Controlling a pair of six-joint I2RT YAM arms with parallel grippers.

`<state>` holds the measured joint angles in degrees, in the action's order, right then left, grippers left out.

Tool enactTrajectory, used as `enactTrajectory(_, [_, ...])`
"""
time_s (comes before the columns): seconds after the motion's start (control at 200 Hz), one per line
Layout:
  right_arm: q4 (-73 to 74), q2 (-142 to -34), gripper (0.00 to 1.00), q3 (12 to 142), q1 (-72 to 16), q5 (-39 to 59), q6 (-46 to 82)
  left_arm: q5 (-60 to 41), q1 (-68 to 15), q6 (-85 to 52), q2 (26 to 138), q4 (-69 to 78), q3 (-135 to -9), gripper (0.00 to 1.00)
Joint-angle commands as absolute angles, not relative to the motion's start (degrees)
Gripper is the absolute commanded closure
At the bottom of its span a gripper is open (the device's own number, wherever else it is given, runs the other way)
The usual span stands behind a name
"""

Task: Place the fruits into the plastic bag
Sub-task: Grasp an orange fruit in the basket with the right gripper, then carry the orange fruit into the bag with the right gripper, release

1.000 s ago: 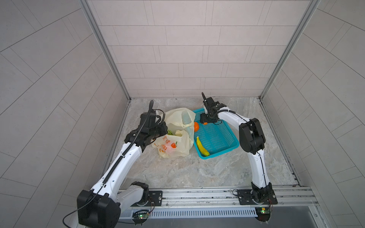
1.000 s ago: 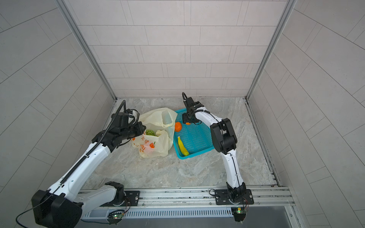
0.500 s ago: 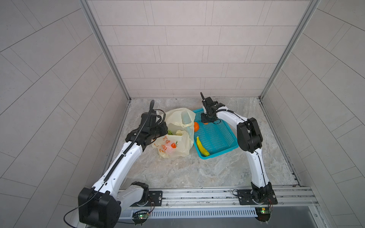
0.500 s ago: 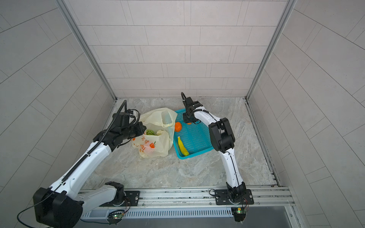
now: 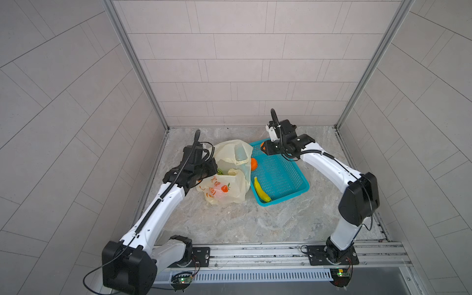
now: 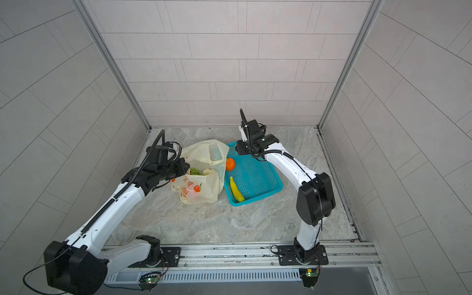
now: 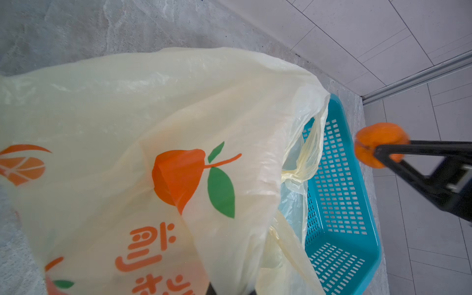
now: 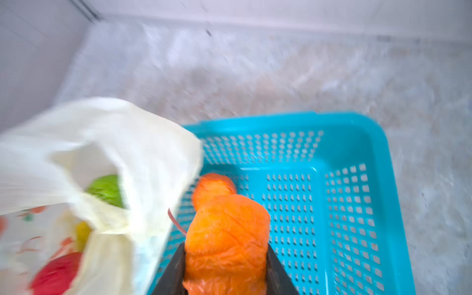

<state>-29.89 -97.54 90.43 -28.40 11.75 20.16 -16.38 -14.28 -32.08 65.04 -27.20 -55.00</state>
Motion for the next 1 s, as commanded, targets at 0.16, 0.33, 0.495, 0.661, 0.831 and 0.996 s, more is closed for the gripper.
enactTrajectory(0.16, [-19.06,-97.28,0.64,88.52,-39.91,22.76,21.71,-15.68,-14.33,-31.43,63.46,-27.45,-55.54,1.00])
enactTrajectory(0.33, [-19.86,-105.33,0.64,94.11,-45.16,24.48,21.75,-10.20,-14.39,-30.24,62.50,-32.49,-59.29,1.00])
enactTrajectory(0.495, [-21.71,-113.55,0.63,100.54,-47.00,27.56,22.49,-9.14,-14.44,-29.52,61.22,-34.45,-60.85,1.00])
enactTrajectory(0.661, [-26.43,-120.78,0.61,107.69,-48.82,31.96,22.43,-9.40,-14.43,-29.53,60.70,-34.19,-59.93,1.00])
enactTrajectory(0.831, [-27.13,-120.20,0.43,107.41,-49.22,29.31,21.14,-9.65,-14.42,-29.48,60.56,-33.75,-59.56,1.00])
enactTrajectory(0.996, [-28.57,-112.79,0.31,105.24,-48.83,16.11,16.50,-10.17,-14.45,-29.68,60.86,-33.14,-58.87,1.00])
